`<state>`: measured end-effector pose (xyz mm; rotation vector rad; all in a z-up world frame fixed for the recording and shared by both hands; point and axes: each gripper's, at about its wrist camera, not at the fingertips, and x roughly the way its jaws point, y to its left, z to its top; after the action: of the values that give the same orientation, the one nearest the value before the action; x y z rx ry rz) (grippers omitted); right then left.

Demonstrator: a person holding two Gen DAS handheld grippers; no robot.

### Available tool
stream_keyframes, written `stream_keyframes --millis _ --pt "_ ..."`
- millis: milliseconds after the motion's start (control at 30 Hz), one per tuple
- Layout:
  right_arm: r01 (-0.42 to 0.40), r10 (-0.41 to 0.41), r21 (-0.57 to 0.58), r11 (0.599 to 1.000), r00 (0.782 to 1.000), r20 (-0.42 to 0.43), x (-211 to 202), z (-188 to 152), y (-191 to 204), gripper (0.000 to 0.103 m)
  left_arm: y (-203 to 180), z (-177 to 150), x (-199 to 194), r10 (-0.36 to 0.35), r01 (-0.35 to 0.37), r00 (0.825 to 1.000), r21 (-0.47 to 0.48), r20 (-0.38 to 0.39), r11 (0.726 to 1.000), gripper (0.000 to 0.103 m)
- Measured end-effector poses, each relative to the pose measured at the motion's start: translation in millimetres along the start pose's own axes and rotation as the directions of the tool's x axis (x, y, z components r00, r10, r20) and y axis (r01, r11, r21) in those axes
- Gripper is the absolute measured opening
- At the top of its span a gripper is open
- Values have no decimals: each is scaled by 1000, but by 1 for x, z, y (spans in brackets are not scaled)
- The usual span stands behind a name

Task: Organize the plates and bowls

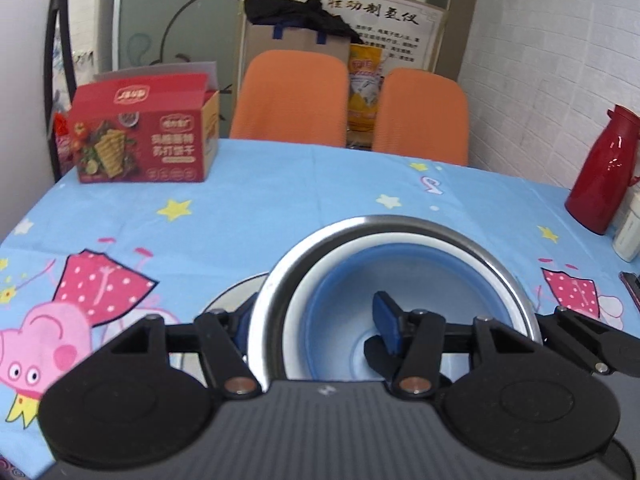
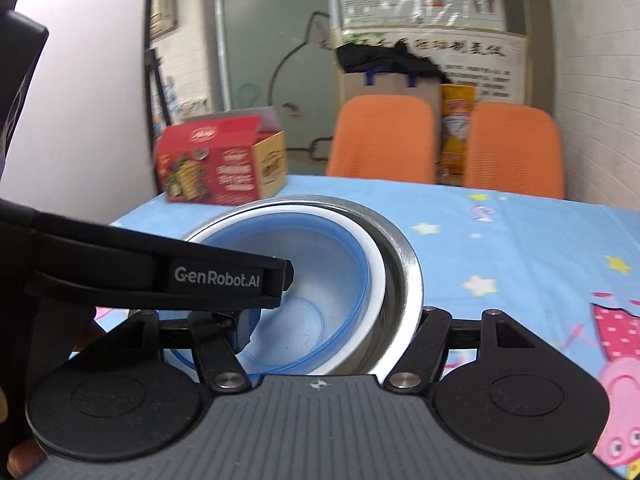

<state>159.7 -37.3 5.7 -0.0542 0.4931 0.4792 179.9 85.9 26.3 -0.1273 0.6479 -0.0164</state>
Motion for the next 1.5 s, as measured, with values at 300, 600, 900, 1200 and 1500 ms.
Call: stream_keyframes --millis 300,600,900,1200,1500 --pt "-24 23 -21 999 997 -76 25 -8 22 103 36 -13 19 8 -11 998 -60 -58 998 55" --pt "-34 33 -9 999 995 -90 37 -13 20 103 36 -15 30 13 -16 998 -47 -59 999 55" --pt "-9 9 7 1000 1000 -19 31 -9 18 103 36 -3 3 4 1 994 -47 107 999 81" --pt "44 -48 45 998 994 97 3 1 3 103 37 1 -17 3 10 990 -89 140 996 85" --pt "138 -148 119 983 985 83 -17 -12 -31 103 11 -8 -35 -12 22 988 -60 156 998 93"
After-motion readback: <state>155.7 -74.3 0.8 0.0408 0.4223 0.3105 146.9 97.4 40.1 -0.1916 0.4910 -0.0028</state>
